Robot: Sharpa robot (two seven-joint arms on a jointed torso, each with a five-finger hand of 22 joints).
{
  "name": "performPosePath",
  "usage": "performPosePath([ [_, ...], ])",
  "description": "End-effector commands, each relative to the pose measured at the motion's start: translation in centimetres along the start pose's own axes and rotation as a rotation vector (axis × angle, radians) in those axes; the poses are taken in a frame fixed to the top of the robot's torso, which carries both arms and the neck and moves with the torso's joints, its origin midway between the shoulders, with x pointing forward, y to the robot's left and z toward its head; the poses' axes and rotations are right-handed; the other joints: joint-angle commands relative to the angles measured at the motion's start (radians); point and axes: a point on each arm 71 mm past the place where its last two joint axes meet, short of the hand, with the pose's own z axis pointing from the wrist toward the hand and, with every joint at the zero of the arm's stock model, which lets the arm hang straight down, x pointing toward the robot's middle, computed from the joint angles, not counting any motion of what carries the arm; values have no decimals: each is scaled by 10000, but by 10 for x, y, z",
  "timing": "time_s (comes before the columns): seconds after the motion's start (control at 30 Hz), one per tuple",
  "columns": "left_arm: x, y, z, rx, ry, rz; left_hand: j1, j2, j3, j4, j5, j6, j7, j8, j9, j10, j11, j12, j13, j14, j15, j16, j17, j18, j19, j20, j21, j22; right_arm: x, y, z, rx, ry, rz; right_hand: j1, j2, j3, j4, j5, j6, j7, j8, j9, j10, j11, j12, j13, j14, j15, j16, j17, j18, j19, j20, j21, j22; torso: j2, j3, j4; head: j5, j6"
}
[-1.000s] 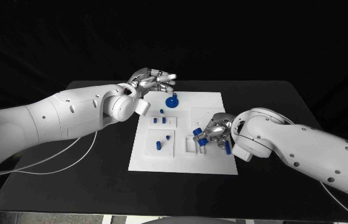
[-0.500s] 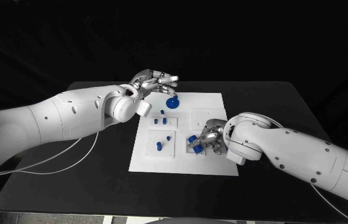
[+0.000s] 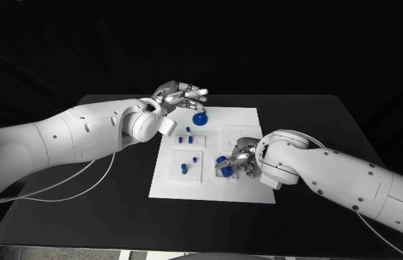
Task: Assemble the parts on the task board
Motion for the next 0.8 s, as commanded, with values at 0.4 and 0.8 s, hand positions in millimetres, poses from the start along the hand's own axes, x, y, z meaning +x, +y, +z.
performPosePath([
  [0.4,3,-1,0,31,276,-25,-92,-30,-11,53,-2,-83,-25,19,-9,-82,-10,-13,17,-25,49,-35,-17,-31,25,58,37,-16,7,-5,5,216,142,-407,-28,-861,59,1376,-1137,23,-50,-22,-14,-56,1,-151,-43,-6,-61,-117,-17,-86,57,-44,-140,666,1,10,-12,40,-29],
  [0.8,3,-1,0,11,289,-4,-86,-35,-5,56,-1,-95,-22,23,-10,-93,-7,-14,17,-32,52,-39,-19,-31,18,61,38,-31,9,-4,4,37,304,-406,254,-1511,-740,2288,-1137,-17,-38,-21,-69,-55,5,-283,-5,3,-72,-220,25,-131,59,-81,-279,649,0,21,-23,39,-12],
])
